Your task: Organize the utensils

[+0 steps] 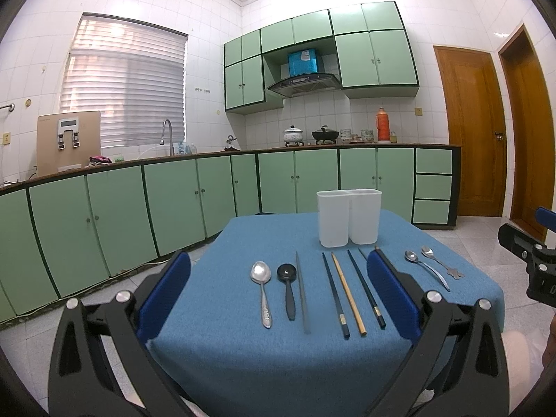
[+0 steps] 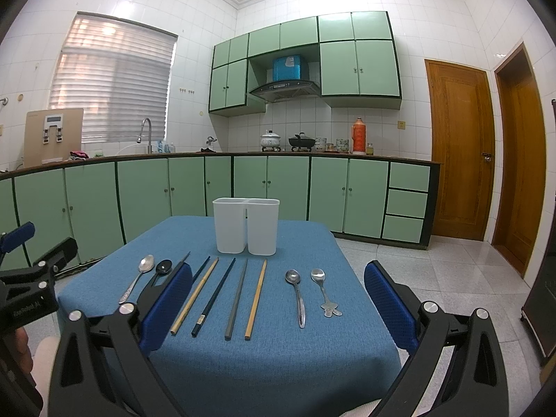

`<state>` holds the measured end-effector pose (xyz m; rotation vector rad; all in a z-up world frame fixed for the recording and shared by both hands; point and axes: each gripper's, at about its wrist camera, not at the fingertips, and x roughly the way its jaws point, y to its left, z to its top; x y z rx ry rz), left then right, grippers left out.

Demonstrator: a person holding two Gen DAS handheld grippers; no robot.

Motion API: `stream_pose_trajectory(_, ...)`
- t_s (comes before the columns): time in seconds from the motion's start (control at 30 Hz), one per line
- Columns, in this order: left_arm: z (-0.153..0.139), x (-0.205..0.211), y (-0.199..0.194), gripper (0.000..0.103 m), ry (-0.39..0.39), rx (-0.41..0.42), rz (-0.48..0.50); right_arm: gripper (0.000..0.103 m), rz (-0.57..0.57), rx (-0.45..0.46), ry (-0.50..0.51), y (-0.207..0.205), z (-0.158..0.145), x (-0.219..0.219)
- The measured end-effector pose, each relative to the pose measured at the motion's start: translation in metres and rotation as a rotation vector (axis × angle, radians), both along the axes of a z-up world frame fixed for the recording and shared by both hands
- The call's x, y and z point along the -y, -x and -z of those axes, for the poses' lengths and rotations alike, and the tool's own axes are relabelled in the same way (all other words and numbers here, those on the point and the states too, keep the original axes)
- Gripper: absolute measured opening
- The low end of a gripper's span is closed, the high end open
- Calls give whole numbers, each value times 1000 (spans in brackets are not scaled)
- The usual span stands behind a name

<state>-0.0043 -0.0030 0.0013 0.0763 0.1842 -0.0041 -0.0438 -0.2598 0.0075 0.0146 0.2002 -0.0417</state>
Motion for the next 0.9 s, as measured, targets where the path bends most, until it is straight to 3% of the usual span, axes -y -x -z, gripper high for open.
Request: stream_pose_trajectory(0.9,-4,-3,0,98,2,5,-2,97,1,2,2,1,-1,0)
